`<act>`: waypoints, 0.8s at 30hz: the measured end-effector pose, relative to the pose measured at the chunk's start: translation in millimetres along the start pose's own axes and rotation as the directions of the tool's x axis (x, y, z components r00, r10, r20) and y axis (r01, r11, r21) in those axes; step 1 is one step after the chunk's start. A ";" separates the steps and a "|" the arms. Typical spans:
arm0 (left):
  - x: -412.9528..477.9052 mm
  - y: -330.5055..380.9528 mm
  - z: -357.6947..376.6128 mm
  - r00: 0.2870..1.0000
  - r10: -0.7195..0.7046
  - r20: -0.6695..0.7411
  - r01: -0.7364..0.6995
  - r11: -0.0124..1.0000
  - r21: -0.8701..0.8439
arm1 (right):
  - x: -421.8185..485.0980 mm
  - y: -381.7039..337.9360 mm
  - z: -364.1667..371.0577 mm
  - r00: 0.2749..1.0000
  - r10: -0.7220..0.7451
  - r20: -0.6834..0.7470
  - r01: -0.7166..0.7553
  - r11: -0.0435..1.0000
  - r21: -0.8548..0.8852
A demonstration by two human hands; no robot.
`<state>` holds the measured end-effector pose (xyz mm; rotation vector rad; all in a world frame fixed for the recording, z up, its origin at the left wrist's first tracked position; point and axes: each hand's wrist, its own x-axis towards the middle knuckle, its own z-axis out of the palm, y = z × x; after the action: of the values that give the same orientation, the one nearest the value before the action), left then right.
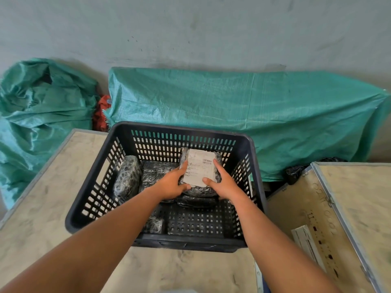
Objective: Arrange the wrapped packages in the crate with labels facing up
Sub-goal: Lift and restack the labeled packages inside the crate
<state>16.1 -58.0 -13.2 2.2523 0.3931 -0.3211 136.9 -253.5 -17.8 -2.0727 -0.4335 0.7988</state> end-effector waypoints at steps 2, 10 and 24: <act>-1.8 -3.4 2.3 1.000 -0.013 -0.023 0.012 0.998 -0.055 | -1.8 -0.4 0.2 1.000 0.004 0.019 -0.004 1.000 0.000; -6.5 -3.5 3.3 0.998 -0.025 -0.065 0.018 0.994 -0.107 | -6.6 -1.1 1.9 1.000 0.000 0.012 0.000 1.000 0.021; -132.6 -27.0 -114.3 0.888 0.089 -0.451 -0.177 0.972 -0.157 | -31.6 -60.3 29.3 0.874 -0.439 -0.209 0.352 0.867 -0.353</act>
<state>-104.6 22.7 88.4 2.1313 0.4768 0.3010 92.9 -218.9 30.7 -2.2251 -0.8360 0.1862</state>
